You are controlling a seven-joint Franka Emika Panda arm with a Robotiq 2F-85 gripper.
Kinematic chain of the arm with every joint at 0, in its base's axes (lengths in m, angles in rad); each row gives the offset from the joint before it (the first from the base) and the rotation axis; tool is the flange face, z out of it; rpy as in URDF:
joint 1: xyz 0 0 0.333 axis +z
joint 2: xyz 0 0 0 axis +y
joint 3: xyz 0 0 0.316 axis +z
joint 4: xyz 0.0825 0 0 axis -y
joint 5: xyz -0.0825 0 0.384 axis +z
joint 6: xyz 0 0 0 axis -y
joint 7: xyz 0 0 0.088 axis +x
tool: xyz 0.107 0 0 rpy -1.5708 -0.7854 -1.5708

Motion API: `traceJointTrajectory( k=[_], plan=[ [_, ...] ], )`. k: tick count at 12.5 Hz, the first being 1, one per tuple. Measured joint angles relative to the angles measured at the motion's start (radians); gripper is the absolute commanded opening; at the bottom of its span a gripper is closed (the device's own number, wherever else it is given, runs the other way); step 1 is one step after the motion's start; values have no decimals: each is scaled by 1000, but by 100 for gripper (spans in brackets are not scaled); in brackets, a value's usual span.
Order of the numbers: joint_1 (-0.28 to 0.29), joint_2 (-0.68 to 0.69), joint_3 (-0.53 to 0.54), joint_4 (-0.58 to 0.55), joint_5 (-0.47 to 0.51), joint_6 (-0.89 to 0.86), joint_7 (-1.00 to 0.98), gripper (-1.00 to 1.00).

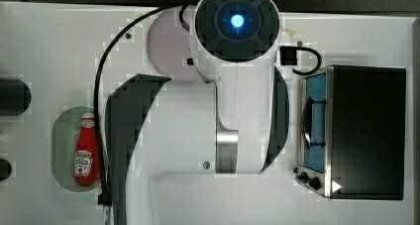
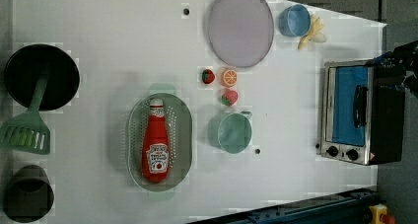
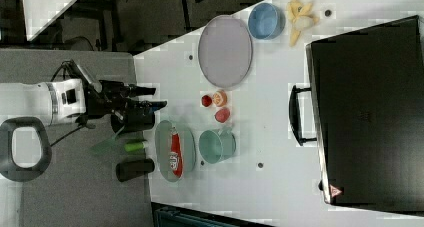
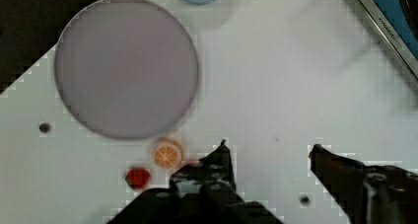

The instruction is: Pick ketchup from strainer and place it on the table

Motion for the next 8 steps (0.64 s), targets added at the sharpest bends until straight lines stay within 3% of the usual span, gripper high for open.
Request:
traceJointTrajectory(
  k=[3,5,8],
  plan=[
    [-75,-228,54,-169,37,-205,23,99],
    [-94,-309,78,-140,37,-204,43,100],
    [-100,-314,163,-78,43,-129,51,100]
  ],
)
